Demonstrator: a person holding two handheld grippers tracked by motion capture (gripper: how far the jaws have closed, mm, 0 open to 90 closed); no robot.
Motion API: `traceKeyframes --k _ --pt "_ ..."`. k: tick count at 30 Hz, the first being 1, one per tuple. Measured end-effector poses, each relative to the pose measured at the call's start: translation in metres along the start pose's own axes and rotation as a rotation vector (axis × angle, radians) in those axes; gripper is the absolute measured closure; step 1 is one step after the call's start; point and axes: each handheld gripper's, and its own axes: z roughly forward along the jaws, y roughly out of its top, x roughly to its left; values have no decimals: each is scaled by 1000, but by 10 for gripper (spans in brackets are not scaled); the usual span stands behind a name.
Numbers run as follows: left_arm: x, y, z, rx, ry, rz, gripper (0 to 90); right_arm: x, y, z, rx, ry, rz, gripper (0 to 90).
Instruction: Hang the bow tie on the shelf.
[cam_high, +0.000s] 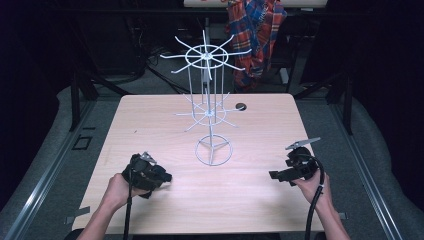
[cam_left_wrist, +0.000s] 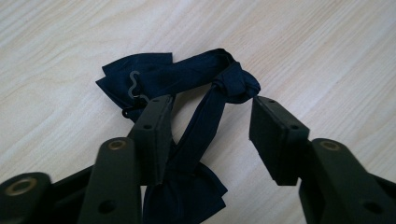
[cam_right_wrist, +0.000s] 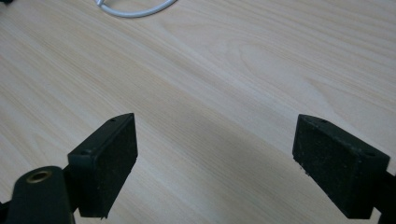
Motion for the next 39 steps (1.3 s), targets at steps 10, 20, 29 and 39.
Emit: traceKeyframes --k 10,20,29,39 --pt "0 3 8 32 10 6 861 -5 -5 -1 5 -14 34 156" --pt "7 2 -10 -97 -40 -82 890 -6 -6 -2 7 -16 34 158" --pt "14 -2 -26 -208 -41 -188 889 -6 -5 -1 7 -15 36 164" --pt "17 -2 -33 -250 -24 -216 890 -8 -6 1 7 -17 48 163"
